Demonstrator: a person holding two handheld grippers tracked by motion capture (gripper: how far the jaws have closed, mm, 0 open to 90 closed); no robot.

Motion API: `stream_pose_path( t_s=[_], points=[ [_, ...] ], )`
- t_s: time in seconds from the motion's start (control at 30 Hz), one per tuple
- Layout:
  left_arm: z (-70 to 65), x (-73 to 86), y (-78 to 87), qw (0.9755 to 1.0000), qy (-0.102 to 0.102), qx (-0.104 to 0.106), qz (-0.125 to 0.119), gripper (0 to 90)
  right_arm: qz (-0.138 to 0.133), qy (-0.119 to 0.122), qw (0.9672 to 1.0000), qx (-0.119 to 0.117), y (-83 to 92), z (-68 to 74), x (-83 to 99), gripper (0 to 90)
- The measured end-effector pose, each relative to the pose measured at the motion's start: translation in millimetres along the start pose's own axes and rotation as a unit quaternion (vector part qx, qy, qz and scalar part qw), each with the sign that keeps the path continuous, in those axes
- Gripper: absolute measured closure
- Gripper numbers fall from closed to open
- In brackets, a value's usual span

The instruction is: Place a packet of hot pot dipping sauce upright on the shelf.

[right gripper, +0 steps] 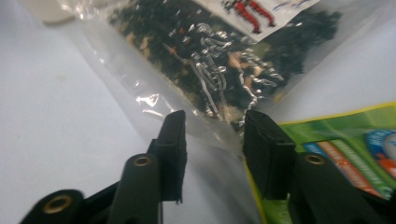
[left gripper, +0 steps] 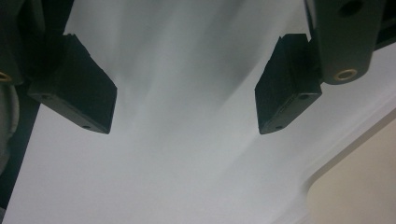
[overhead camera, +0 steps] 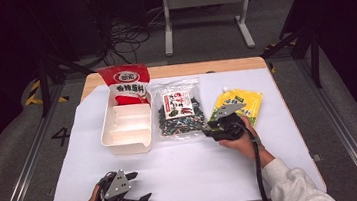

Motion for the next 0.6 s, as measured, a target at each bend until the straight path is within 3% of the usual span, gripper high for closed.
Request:
stream_pose_path(
  t_s=[0.13,0.27,0.47,0.6],
  points=[
    [0.5,0.4,-1.3,1.0,0.003,0.002,0.001,21.5,-0.003,0.018,0.9998,0.001,-1.2,0.3,-0.2,72.9],
    [-0.1,-0.6,-2.0,1.0,0.002,0.004,0.002,21.6,-0.011,0.042,0.9987,-0.027,0.5,6.2,1.4,89.2],
    [1.1,-4.1,-0.2,0.9998,0.015,0.004,-0.011,21.5,-0.011,0.072,0.9943,-0.078,5.8,24.6,2.4,90.0],
    [0.1,-7.2,-1.8,0.9998,0.016,0.004,-0.012,21.6,-0.007,0.081,0.9915,-0.102,21.8,36.4,13.1,90.0]
  ],
)
Point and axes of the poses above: each handheld gripper's, and its own axes: y roughly backward along the jaws, x roughly out of its underside, z roughly to its left, the point moved 8 cm from there along -y, roughly forward along the jaws, and after that the axes turned 5 degrees about -y, right-handed, at the moved point
